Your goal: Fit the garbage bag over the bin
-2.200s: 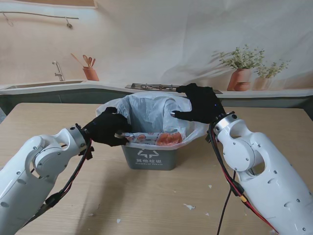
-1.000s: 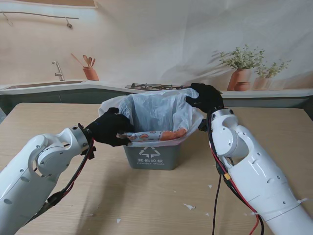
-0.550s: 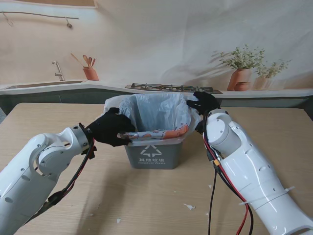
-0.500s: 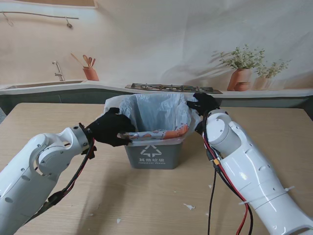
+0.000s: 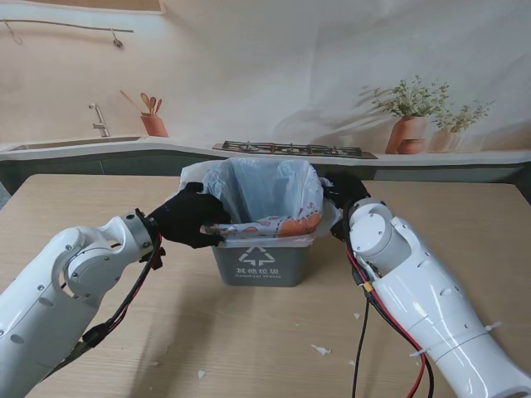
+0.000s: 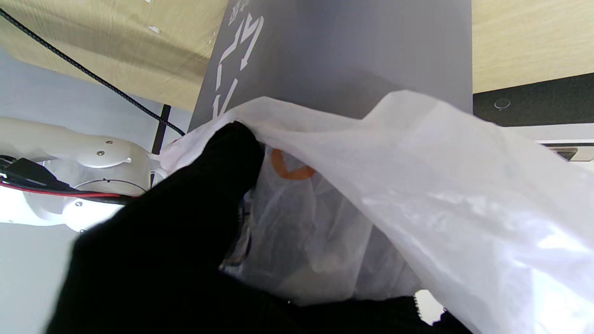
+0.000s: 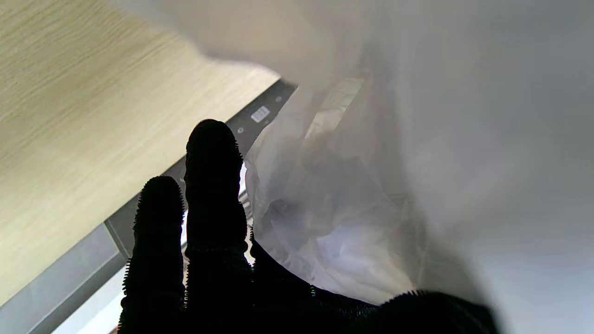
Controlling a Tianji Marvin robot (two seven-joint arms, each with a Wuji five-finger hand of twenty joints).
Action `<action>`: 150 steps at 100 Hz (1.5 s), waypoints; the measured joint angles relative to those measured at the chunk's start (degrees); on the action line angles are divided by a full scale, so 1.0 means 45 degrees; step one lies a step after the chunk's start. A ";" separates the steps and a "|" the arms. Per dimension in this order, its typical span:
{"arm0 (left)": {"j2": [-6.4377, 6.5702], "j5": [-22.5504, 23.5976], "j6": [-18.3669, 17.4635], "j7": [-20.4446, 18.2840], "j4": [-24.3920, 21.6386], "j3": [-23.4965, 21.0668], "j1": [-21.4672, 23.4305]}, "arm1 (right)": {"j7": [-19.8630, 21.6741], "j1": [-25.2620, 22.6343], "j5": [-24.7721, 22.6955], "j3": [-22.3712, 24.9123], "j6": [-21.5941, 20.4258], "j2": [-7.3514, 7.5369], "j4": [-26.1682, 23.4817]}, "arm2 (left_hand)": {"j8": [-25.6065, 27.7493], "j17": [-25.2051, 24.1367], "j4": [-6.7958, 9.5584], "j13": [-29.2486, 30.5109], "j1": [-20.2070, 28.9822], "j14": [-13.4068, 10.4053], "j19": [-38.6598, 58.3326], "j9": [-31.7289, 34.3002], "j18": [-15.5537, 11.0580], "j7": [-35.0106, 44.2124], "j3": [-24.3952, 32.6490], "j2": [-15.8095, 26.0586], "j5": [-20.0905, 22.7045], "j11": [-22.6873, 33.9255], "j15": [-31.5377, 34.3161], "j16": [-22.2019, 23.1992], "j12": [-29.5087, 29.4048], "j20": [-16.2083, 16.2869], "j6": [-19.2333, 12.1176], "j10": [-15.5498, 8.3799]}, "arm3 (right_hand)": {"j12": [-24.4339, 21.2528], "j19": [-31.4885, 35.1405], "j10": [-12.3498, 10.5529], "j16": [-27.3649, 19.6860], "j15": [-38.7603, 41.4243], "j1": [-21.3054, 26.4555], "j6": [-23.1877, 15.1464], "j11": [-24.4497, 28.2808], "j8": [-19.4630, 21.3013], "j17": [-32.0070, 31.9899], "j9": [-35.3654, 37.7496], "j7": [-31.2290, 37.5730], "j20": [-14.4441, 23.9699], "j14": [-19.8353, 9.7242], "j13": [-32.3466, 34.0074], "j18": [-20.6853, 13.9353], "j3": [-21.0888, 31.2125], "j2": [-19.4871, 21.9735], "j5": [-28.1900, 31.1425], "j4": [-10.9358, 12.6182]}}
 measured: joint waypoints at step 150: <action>-0.0154 -0.0720 0.0436 0.0522 -0.0107 -0.0330 0.0271 | 0.0214 -0.4625 0.3282 0.3604 -0.4290 0.0291 -0.4520 | -0.2915 -0.0052 0.0350 -0.4705 -0.3548 0.1647 -0.1335 -0.9091 -0.0850 -0.8586 -0.2359 0.0070 -0.7048 -0.3158 -0.2635 -0.0792 -0.6128 -0.0810 0.2883 0.2404 | -0.4597 -1.0019 0.0832 -0.3181 -0.8436 -0.3391 0.1607 -0.8219 -0.0923 -0.3773 -0.9625 -0.6705 0.3442 -0.0312 -0.9015 -0.0926 -0.3545 0.0862 -0.7994 0.1962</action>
